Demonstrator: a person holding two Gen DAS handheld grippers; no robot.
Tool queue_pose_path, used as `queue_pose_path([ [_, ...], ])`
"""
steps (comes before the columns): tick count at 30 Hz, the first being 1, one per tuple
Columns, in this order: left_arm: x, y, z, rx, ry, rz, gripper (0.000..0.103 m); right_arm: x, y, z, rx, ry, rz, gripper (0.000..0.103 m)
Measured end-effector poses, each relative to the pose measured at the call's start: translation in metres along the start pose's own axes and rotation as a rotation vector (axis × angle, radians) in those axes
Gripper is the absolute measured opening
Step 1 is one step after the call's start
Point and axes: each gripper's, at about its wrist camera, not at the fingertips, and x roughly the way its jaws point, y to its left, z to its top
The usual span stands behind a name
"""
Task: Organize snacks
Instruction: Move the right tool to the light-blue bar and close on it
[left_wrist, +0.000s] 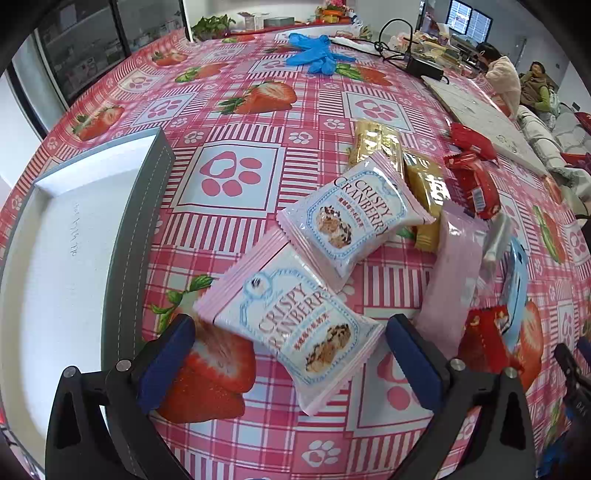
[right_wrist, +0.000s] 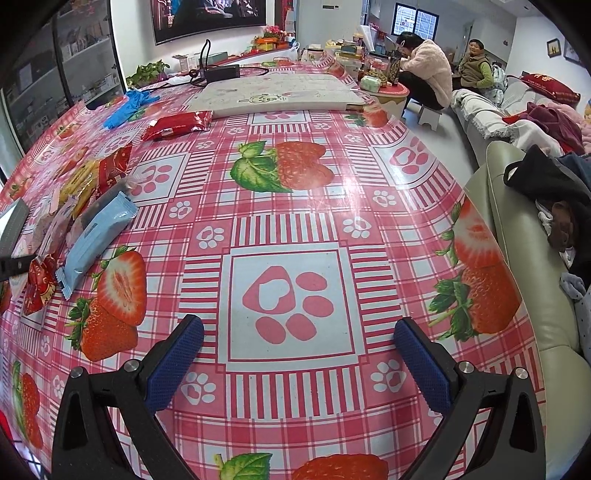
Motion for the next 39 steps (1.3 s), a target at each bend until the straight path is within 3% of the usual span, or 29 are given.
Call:
queue_pose_path([
  [5, 0.006, 0.002, 0.004, -0.031, 0.003, 0.001, 0.103, -0.001, 0.0, 0.0, -0.006, 0.006, -0.013, 0.103],
  [9, 0.01, 0.001, 0.009, -0.067, 0.02, 0.011, 0.103, 0.003, 0.004, 0.013, 0.067, 0.138, 0.009, 0.103],
  [12, 0.014, 0.001, 0.014, -0.099, 0.048, 0.023, 0.103, -0.001, 0.019, 0.027, 0.142, 0.15, 0.218, 0.103],
  [15, 0.016, 0.002, 0.018, -0.133, 0.074, 0.036, 0.103, 0.0, 0.043, 0.045, 0.18, 0.177, 0.321, 0.103],
  [19, 0.019, 0.001, 0.024, -0.176, 0.088, 0.053, 0.103, 0.013, 0.089, 0.069, 0.147, 0.207, 0.308, 0.103],
  [24, 0.015, -0.001, 0.017, -0.126, 0.029, 0.039, 0.102, 0.03, 0.133, 0.075, -0.036, 0.198, 0.177, 0.102],
  [27, 0.007, 0.001, 0.007, -0.079, -0.025, 0.021, 0.094, 0.023, 0.135, 0.067, -0.133, 0.154, 0.12, 0.074],
  [29, 0.002, 0.001, 0.0, -0.036, -0.059, 0.004, 0.089, 0.016, 0.128, 0.063, -0.147, 0.139, 0.132, 0.042],
  [30, 0.0, 0.0, -0.004, -0.004, -0.067, -0.011, 0.089, 0.013, 0.123, 0.061, -0.144, 0.14, 0.141, 0.035],
  [35, -0.015, -0.001, -0.039, 0.143, -0.121, -0.072, 0.089, -0.001, 0.098, 0.044, -0.13, 0.144, 0.17, 0.032],
  [39, -0.025, 0.005, -0.058, 0.172, -0.153, -0.06, 0.096, -0.018, 0.084, 0.019, -0.133, 0.146, 0.174, 0.032],
])
